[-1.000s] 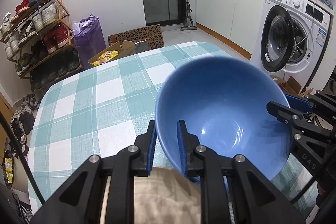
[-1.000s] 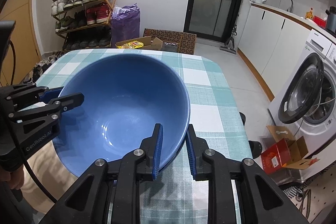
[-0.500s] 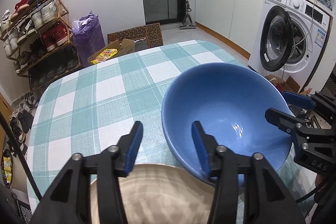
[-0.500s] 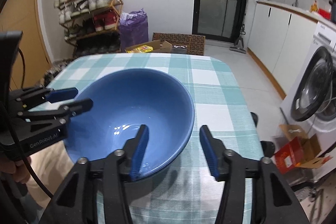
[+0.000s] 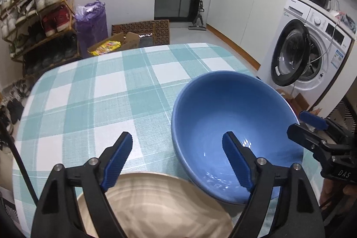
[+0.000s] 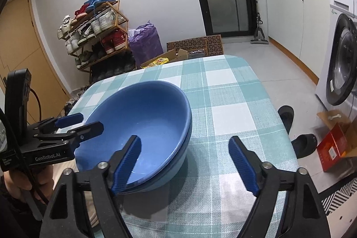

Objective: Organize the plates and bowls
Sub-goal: 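Open both grippers to release the blue bowl, then close both grippers on the rim of the nested blue bowls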

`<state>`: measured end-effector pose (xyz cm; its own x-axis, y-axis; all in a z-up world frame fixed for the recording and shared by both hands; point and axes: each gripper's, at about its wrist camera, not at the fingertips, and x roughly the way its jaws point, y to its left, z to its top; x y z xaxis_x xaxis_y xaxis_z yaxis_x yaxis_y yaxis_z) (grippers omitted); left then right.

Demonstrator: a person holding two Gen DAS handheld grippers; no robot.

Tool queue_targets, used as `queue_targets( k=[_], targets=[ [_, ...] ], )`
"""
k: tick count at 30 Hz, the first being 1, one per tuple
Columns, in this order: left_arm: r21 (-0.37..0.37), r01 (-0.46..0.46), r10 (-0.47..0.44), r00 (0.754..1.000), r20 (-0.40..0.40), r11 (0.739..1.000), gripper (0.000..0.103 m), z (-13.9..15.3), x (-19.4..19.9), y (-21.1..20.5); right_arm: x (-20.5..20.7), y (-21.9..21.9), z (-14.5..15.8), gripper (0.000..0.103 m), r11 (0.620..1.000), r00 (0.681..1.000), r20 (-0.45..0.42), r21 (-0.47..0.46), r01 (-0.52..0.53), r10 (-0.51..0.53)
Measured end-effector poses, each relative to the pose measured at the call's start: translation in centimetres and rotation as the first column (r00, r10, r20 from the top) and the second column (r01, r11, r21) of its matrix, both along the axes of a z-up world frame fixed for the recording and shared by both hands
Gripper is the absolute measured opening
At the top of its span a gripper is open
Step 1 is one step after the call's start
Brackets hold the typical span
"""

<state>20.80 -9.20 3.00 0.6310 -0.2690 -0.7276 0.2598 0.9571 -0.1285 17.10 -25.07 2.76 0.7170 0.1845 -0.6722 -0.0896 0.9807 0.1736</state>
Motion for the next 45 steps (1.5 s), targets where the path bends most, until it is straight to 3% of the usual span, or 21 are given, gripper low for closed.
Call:
queue_targets(
  k=[1, 3, 5, 12, 19, 29, 36, 39, 45],
  targets=[
    [-0.002, -0.001, 0.001, 1.0, -0.005, 1.0, 0.085, -0.1, 0.1, 0.0, 0.1, -0.2, 0.0, 0.085, 1.0, 1.0, -0.003, 0.002, 0.0, 0.0],
    [-0.006, -0.01, 0.01, 1.0, -0.01, 1.0, 0.099, -0.2, 0.1, 0.1, 0.3, -0.2, -0.1, 0.086, 1.0, 1.0, -0.015, -0.008, 0.0, 0.0],
    [-0.017, -0.023, 0.023, 1.0, -0.001, 1.0, 0.103, -0.1, 0.1, 0.4, 0.6, -0.1, -0.2, 0.087, 0.999, 1.0, -0.016, -0.037, 0.0, -0.001],
    [-0.036, -0.038, 0.037, 0.999, -0.038, 0.999, 0.103, -0.6, 0.7, 0.8, 1.0, -0.7, -0.6, 0.095, 1.0, 0.999, -0.031, -0.015, 0.008, -0.008],
    [-0.021, -0.041, 0.04, 0.997, -0.063, 0.999, 0.103, -1.3, 1.1, 0.4, 1.7, -0.9, -1.8, 0.096, 0.999, 0.997, -0.068, -0.027, 0.042, -0.044],
    [-0.015, -0.03, 0.029, 0.996, -0.083, 0.999, 0.102, -1.8, 1.4, -0.2, 2.4, -1.5, -2.6, 0.097, 0.999, 0.995, -0.091, 0.03, 0.043, -0.04],
    [-0.017, 0.013, -0.015, 0.997, -0.076, 1.0, 0.092, -1.8, 1.1, -0.7, 2.2, -0.9, -2.6, 0.096, 0.999, 0.996, -0.086, 0.036, 0.008, -0.005],
    [-0.026, 0.029, -0.031, 0.996, -0.081, 0.999, 0.074, -1.7, 1.0, -0.8, 2.1, -0.7, -2.6, 0.088, 0.999, 0.996, -0.089, 0.046, -0.007, 0.011],
    [-0.042, 0.016, -0.019, 0.996, -0.09, 0.999, 0.052, -1.7, 1.0, -0.6, 1.9, -0.3, -2.5, 0.072, 0.997, 0.995, -0.092, 0.065, -0.042, 0.048]
  ],
)
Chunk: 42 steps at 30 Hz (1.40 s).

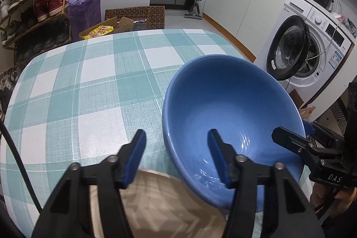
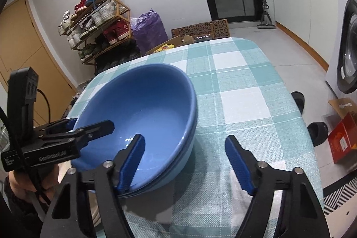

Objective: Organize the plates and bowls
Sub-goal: 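Close both grippers on the rim of the nested blue bowls, then lift the nested blue bowls with both grippers and carry them over the cream plates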

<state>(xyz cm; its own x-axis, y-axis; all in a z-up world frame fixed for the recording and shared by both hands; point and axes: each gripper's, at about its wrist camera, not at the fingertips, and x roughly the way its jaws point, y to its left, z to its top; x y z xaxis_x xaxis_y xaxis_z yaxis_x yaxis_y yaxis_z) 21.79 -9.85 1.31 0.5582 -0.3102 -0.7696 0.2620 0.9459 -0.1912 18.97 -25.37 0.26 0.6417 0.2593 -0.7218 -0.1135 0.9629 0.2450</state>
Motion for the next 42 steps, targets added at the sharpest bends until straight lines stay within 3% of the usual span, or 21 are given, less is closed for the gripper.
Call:
queue_targets(
  k=[4, 11, 14, 20, 42],
  targets=[
    [-0.008, 0.0, 0.0, 1.0, 0.0, 1.0, 0.047, 0.2, -0.1, 0.1, -0.3, 0.1, 0.2, 0.067, 1.0, 1.0, 0.005, 0.005, -0.01, 0.01],
    [-0.007, 0.026, -0.026, 1.0, 0.014, 1.0, 0.035, 0.5, -0.5, -0.4, -0.7, 0.8, 0.5, 0.048, 0.999, 0.999, 0.024, 0.012, -0.042, 0.042],
    [0.005, 0.022, -0.022, 1.0, 0.019, 1.0, 0.033, 0.6, -0.5, -0.6, -0.8, 1.0, 0.6, 0.047, 0.999, 0.999, 0.028, 0.005, -0.043, 0.043],
    [0.012, 0.008, -0.008, 1.0, 0.015, 1.0, 0.027, 0.6, -0.5, -0.5, -0.7, -0.2, 0.6, 0.036, 0.997, 1.0, 0.016, 0.071, -0.021, 0.02],
    [0.036, -0.015, 0.013, 0.998, 0.053, 0.999, 0.027, 2.1, -1.7, -0.9, -2.2, -0.5, 2.4, 0.033, 0.998, 0.998, 0.056, 0.065, -0.007, 0.004]
  ],
)
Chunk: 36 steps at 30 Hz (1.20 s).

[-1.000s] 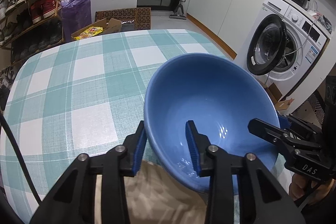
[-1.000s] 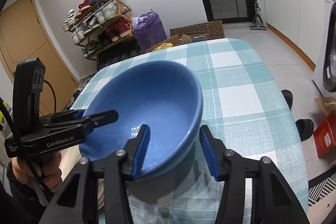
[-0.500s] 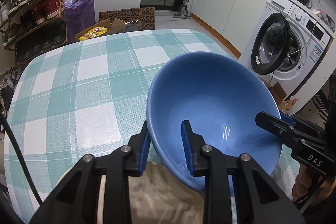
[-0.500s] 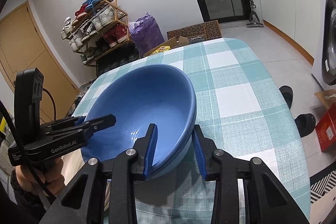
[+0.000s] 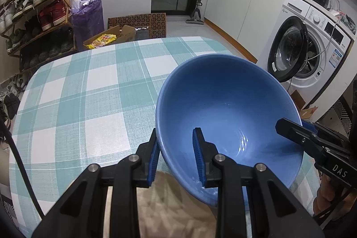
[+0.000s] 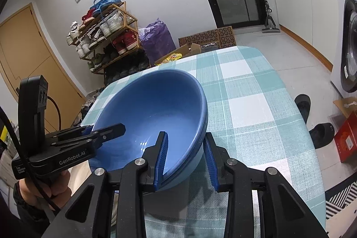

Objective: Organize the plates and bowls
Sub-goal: 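Lift the nested blue bowls with both grippers and carry them over the cream plates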

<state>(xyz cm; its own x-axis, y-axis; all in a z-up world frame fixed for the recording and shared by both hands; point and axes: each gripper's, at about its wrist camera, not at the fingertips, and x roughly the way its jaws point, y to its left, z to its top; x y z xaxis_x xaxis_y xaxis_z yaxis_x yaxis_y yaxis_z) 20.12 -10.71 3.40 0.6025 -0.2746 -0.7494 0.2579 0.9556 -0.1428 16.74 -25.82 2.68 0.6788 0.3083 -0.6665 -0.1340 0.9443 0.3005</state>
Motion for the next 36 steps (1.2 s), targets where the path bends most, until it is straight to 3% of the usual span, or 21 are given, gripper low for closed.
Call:
queue_targets(
  k=[19, 36],
  targets=[
    [-0.001, -0.059, 0.058, 0.996, 0.074, 0.998, 0.027, 3.4, -3.3, 2.0, -3.6, 2.1, 4.4, 0.033, 0.998, 0.994, 0.085, -0.002, -0.062, 0.062],
    [-0.002, -0.132, 0.132, 0.985, 0.11, 0.991, 0.027, 4.4, -6.4, 5.7, -4.9, 5.8, 5.4, 0.033, 0.99, 0.985, 0.108, -0.006, -0.138, 0.138]
  ],
)
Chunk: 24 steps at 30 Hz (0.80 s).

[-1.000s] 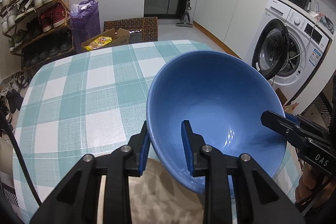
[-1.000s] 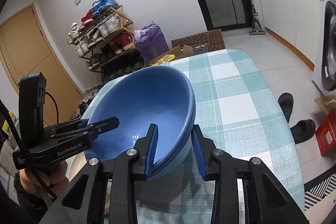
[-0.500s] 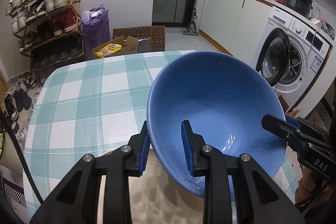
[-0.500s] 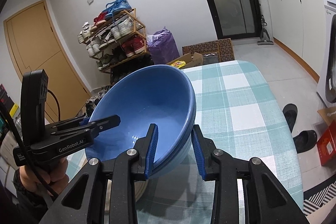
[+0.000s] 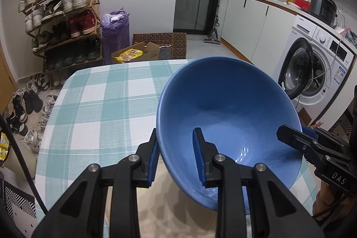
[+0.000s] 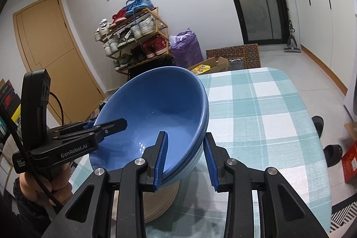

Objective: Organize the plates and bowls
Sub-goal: 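Lift the nested blue bowls with both grippers and carry them over the cream plates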

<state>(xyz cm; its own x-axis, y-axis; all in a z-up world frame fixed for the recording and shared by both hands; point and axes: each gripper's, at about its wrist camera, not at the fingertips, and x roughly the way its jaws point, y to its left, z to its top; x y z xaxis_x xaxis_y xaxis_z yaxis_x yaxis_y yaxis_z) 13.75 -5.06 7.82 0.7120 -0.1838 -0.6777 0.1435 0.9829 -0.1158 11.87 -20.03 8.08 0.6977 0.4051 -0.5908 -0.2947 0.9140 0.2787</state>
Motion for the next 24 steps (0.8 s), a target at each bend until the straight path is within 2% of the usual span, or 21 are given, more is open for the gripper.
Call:
queue_targets(
  k=[15, 24],
  targets=[
    [-0.014, -0.067, 0.067, 0.998, -0.009, 0.998, 0.027, -0.9, -1.7, 3.5, -0.5, 3.8, -0.8, 0.033, 0.995, 0.995, -0.004, -0.003, -0.095, 0.095],
    [-0.01, -0.1, 0.099, 0.995, -0.032, 0.995, 0.027, -2.0, -2.0, 4.9, 0.0, 5.4, -2.3, 0.033, 0.991, 0.99, -0.041, 0.009, -0.131, 0.131]
  ],
)
